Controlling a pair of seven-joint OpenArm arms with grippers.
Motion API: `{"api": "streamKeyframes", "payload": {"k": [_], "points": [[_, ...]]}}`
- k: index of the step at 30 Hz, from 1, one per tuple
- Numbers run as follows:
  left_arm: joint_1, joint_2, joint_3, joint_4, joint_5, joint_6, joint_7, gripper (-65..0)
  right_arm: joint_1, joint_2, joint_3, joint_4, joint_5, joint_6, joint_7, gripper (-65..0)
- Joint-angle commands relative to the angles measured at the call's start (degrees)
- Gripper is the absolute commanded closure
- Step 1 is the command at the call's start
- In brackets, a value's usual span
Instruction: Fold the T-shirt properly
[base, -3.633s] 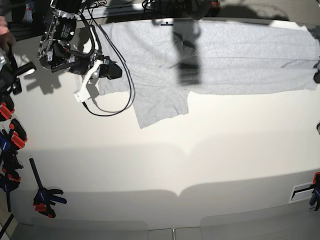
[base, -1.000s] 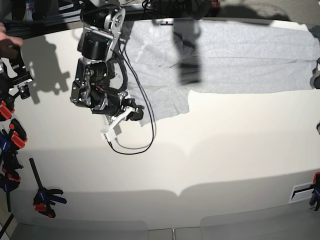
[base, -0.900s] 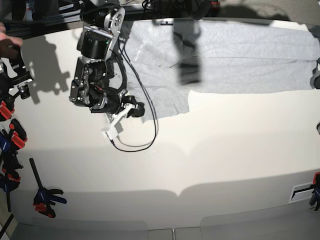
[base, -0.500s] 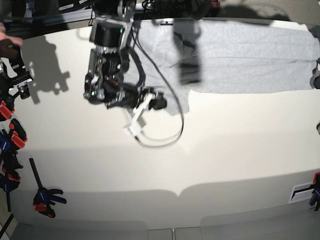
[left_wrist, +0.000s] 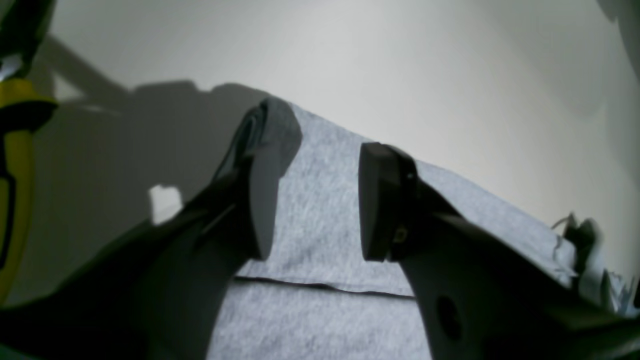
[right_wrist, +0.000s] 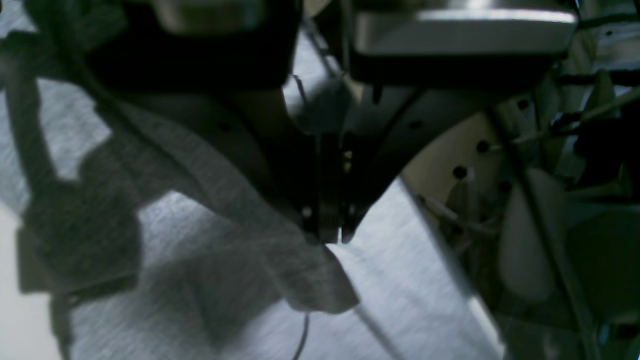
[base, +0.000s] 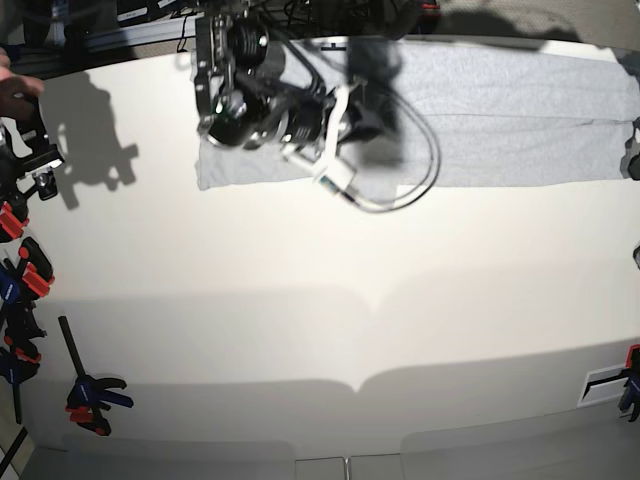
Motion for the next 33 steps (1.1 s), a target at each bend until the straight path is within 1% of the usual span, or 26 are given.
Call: {"api": "streamKeyframes", "payload": {"k": [1, 9, 18, 21, 23, 25, 29, 32, 33], "points": [[-0.66, -2.21, -0.46, 0.72, -1.46, -0.52, -0.52, -24.5, -0.61, -0.40, -0.66, 1.29, 1.07, 0.52, 0.76, 0.0], [-0.66, -2.21, -0.46, 0.72, -1.46, -0.52, -0.52, -24.5, -6.38, -0.40, -1.60, 1.31, 1.05, 0.52, 0.59, 0.0], [-0.66, -2.19, -0.46, 0.72, -1.46, -0.52, -0.52, -24.5, -7.56, -0.40, -1.60, 1.31, 1.07, 0.52, 0.26, 0.0], [-0.63, -2.21, -0.46, 0.72, -1.46, -0.52, -0.55, -24.5, -7.58, -0.40, -1.60, 1.31, 1.51, 0.52, -1.40, 0.0], [-0.63, -2.21, -0.46, 0.72, -1.46, -0.52, -0.55, -24.5, -7.67, -0.40, -1.60, 1.31, 3.78, 0.52, -2.97, 0.0], [-0.66, -2.21, -0.46, 0.72, -1.46, -0.52, -0.57, -24.5, -7.69, -0.40, -1.60, 1.31, 5.55, 0.52, -3.28, 0.0], [-0.66, -2.21, -0.46, 0.72, -1.44, -0.52, -0.79, -24.5, -7.69, -0.40, -1.60, 1.31, 5.53, 0.52, -3.43, 0.0], [-0.63, -2.21, -0.46, 0.72, -1.44, -0.52, -1.42, -24.5, -7.72, -0.40, -1.60, 1.31, 5.53, 0.52, -5.20, 0.0], [-0.63, -2.21, -0.46, 0.72, -1.44, -0.52, -1.42, -24.5, -7.93, -0.40, -1.60, 1.31, 5.51, 0.52, -5.51, -1.1]]}}
